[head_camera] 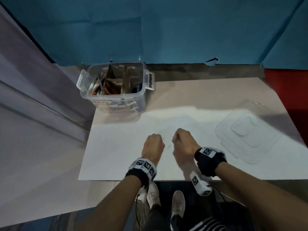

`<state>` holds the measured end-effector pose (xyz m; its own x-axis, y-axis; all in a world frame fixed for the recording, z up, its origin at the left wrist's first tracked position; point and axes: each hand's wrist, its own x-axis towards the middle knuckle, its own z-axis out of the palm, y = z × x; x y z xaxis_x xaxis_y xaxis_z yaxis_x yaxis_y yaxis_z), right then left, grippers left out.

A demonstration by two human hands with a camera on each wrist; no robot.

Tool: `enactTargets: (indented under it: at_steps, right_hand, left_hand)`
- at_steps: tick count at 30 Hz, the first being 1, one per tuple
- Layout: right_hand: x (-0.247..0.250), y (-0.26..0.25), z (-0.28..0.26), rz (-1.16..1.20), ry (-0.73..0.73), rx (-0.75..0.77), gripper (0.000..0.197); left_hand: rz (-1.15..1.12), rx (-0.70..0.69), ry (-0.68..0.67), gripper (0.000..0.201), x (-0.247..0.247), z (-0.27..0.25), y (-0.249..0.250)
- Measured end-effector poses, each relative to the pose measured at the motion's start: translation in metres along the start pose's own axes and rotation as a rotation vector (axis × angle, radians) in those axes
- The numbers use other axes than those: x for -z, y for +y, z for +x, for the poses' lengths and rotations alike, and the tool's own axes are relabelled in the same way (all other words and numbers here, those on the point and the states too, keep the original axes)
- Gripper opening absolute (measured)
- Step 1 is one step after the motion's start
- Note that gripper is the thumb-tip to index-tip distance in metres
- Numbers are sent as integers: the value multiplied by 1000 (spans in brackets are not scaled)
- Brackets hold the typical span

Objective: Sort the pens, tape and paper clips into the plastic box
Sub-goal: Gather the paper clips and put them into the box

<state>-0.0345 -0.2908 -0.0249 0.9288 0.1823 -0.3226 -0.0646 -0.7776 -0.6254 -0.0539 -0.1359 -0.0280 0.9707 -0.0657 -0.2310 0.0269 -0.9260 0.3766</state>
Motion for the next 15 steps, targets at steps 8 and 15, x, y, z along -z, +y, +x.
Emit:
enactTargets:
  at_steps: [8, 15]
  right_hand:
    - [66, -40, 44, 377, 158, -72, 24]
    - [102, -169, 113, 478, 222, 142, 17]
  left_hand:
    - [-299, -129, 134, 16, 99, 31, -17]
    - [-318, -185, 430, 14, 235, 88, -40]
